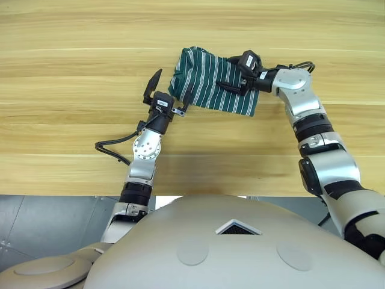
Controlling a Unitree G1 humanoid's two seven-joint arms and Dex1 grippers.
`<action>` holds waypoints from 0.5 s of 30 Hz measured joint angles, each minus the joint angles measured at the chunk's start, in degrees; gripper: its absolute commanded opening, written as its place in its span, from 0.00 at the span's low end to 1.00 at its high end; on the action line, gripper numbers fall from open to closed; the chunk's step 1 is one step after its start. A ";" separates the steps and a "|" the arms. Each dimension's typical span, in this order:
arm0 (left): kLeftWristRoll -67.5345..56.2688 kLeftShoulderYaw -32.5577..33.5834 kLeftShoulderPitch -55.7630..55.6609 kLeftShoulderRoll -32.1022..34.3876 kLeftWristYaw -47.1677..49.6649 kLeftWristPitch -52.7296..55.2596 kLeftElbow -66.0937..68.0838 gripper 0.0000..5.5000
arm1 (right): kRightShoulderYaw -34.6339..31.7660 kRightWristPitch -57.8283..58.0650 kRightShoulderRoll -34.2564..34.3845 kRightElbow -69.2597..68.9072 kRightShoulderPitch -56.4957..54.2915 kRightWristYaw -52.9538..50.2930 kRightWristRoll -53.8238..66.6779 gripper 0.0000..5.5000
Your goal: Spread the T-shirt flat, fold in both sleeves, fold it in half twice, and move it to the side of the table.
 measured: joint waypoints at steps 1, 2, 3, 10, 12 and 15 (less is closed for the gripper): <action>-0.02 0.14 -0.01 0.08 0.05 0.00 0.12 0.78 | -0.03 -1.12 0.01 1.10 -0.18 0.12 -0.03 0.69; -0.07 0.25 -0.04 0.21 0.06 0.00 0.12 0.78 | -0.09 -1.93 0.02 2.16 -0.36 0.24 -0.03 0.69; -0.08 0.33 -0.05 0.41 0.09 -0.01 0.12 0.78 | -0.32 -2.69 0.04 3.48 -0.64 0.31 0.02 0.69; -1.78 3.17 0.34 0.72 1.98 -0.79 -1.66 0.78 | -10.70 -4.99 -5.72 22.46 -4.94 -15.69 3.18 0.69; -3.24 5.43 0.32 1.11 2.62 -1.81 -1.93 0.78 | -16.00 -2.71 -12.25 26.64 -3.61 -25.92 5.07 0.69; -5.67 9.05 -0.24 1.45 4.29 -3.68 -1.44 0.78 | -22.97 -0.50 -20.50 29.55 1.78 -39.06 7.31 0.69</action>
